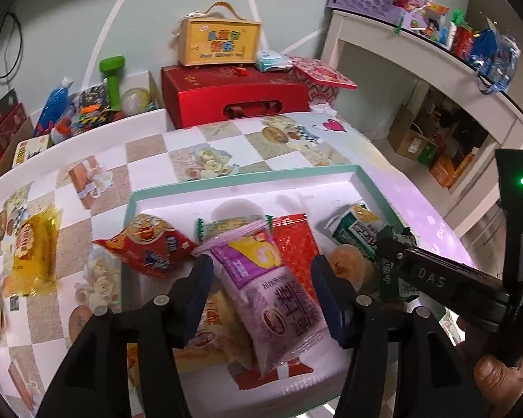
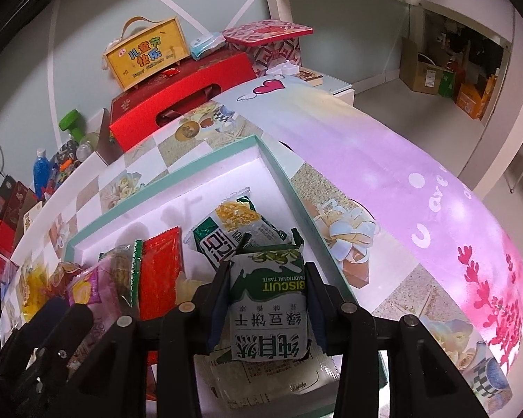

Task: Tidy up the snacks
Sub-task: 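Release the purple packet in the tray while the right tool releases the biscuit packet, then withdraw both open tools from the tray toward the remaining snacks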

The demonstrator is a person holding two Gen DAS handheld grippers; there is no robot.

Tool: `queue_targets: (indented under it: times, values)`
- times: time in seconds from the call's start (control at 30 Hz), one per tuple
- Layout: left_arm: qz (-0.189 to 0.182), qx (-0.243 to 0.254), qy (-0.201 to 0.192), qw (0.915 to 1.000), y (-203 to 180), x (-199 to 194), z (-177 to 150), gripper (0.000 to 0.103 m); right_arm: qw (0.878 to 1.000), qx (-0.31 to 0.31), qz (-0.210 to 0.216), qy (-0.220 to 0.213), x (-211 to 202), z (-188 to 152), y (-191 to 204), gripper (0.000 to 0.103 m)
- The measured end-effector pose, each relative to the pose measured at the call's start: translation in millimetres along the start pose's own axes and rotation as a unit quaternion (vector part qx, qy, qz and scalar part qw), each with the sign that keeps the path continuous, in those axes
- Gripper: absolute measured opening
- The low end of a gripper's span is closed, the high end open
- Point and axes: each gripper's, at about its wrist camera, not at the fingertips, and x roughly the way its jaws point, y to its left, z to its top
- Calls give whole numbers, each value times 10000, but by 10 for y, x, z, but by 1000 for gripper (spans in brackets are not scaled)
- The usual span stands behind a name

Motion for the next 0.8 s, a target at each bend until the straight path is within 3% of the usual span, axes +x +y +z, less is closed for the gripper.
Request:
queue_targets:
  times: [0.03,0.07,0.17,0.33,0.43,0.5,0.63,0.8]
  values:
    - [41,-54,25,10000,26,-7,2,63,10000,9,3,13,3,-1,-1,62]
    - [103,-136,60,9998,62,-14,3,65,10000,7,0,20,4,-2,-1,67]
    - [223,-341,98,9991,166,-37,12,73,10000,14,2,29,-3,2,-1,71]
    - [623,-501,96,9968,293,-64,11,87,10000,15,42,-41,-31,7,5,90]
    - [787,-592,50,9951,364,-72,0,87,9999,-6,35,-95,-47,9,16,103]
    - [897,-670,-9,9937,414,-83,-7,88,9999,-3,55,-114,-53,9,18,103]
    - [987,-873,-110,9912,517,-113,-36,100,9999,-36,47,-124,-51,8,43,103]
    - [1021,-1100,-186,9885,638,-178,-63,100,9998,-84,65,-180,-93,8,99,103]
